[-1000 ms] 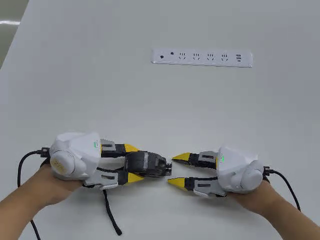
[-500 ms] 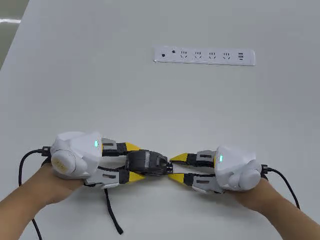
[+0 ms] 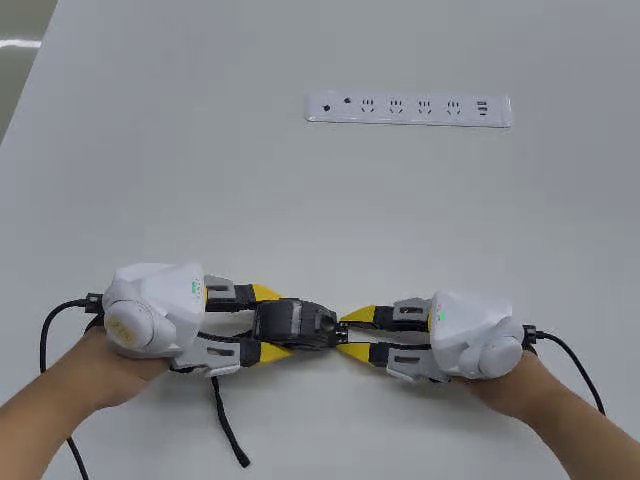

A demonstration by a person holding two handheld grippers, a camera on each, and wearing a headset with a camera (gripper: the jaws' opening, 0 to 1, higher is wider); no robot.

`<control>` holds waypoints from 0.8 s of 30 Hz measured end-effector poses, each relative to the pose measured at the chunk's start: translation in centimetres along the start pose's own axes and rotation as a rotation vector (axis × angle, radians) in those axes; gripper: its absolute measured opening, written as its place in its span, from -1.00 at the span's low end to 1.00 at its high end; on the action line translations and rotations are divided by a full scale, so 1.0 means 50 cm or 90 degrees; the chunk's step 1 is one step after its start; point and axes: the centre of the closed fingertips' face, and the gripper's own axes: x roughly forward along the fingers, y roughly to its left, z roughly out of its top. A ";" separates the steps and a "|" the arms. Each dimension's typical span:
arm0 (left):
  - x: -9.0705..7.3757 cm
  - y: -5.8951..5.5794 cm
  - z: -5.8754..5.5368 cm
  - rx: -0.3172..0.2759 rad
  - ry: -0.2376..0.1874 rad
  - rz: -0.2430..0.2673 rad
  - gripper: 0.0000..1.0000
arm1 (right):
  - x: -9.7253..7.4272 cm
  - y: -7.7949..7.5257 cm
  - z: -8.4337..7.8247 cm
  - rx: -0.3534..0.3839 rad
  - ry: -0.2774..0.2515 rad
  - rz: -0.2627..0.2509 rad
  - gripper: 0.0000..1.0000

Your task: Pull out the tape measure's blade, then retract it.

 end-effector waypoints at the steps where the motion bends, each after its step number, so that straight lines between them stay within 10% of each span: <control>1: 0.000 0.000 0.000 0.000 0.000 0.000 -0.40 | 0.000 0.000 0.000 -0.004 -0.001 0.001 -0.73; 24: 0.001 0.002 0.002 0.012 0.003 -0.003 -0.42 | -0.003 0.002 -0.002 -0.002 -0.008 0.010 -0.81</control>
